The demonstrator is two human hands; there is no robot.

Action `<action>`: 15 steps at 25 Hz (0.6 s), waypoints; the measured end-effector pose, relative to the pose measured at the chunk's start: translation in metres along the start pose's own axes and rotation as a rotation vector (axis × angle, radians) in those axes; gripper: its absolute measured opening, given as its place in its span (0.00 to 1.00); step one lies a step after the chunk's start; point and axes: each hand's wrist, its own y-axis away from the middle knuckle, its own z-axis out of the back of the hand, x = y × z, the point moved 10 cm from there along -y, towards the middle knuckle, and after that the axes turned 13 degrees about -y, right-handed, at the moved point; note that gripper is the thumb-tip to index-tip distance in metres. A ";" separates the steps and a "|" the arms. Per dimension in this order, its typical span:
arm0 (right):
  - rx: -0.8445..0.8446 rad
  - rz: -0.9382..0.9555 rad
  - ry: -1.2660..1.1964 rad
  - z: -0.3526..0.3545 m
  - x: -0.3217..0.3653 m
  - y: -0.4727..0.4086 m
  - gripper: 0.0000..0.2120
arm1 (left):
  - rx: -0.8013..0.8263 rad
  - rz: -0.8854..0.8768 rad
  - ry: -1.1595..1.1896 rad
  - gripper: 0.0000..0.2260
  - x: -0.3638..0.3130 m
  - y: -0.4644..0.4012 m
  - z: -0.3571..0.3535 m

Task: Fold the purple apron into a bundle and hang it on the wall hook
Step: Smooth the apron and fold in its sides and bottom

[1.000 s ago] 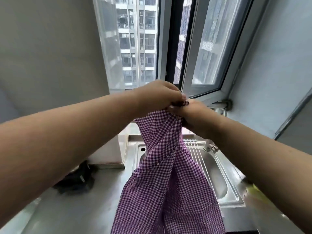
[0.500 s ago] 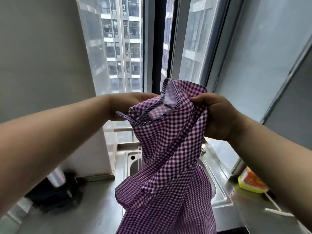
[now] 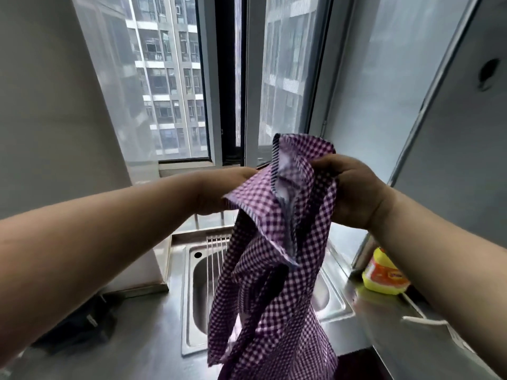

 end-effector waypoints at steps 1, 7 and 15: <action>-0.048 0.012 0.080 0.012 0.003 -0.002 0.19 | -0.046 0.013 -0.003 0.13 -0.002 0.004 0.004; -0.464 -0.132 0.603 0.128 0.004 0.032 0.08 | -0.397 0.242 0.127 0.11 0.045 0.031 0.040; -0.177 -0.020 0.723 0.123 -0.004 0.053 0.08 | -0.573 0.217 -0.283 0.31 -0.017 0.052 -0.013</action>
